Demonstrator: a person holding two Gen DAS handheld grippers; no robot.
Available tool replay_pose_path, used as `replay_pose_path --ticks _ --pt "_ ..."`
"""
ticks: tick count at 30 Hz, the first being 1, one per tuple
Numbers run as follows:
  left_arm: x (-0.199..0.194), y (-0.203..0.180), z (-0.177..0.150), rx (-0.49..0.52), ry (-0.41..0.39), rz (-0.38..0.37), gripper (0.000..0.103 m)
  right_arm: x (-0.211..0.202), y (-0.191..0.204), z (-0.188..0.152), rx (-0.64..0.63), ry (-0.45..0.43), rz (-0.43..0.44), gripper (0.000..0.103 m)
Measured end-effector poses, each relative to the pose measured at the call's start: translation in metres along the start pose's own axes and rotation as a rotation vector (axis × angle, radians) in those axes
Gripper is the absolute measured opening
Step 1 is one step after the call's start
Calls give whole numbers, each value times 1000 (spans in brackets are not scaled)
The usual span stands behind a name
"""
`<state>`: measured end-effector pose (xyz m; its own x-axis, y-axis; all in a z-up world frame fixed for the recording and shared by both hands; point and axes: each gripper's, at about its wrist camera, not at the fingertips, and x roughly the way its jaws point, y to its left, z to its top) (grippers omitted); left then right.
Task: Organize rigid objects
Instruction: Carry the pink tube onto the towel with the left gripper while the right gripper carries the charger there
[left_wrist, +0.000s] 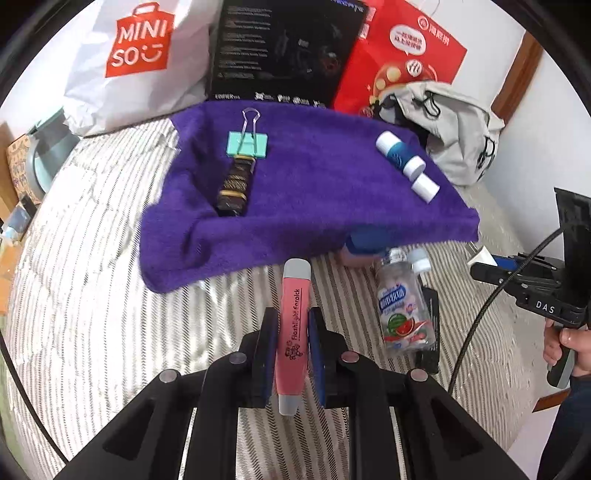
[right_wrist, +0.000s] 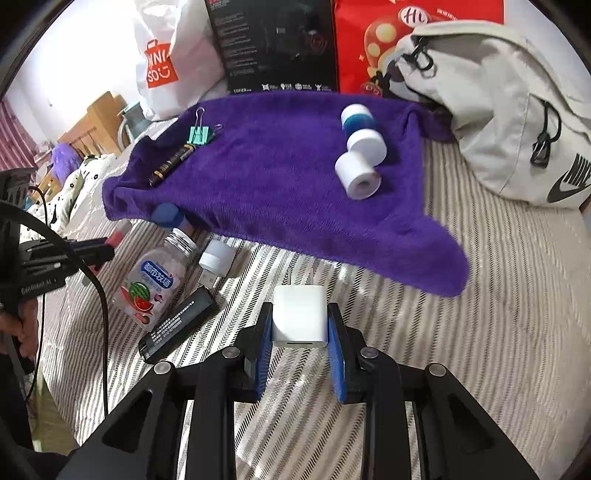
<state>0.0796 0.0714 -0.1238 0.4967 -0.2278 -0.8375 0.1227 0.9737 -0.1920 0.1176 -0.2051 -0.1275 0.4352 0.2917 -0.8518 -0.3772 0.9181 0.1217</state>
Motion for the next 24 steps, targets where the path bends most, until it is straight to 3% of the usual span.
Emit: replay_pose_path --ticks 13,24 --pt "-20 2 34 23 -46 9 16 -23 -2 21 -39 -50 37 27" --pt "4 0 81 64 -44 9 16 -6 -18 66 -50 -46 11 27"
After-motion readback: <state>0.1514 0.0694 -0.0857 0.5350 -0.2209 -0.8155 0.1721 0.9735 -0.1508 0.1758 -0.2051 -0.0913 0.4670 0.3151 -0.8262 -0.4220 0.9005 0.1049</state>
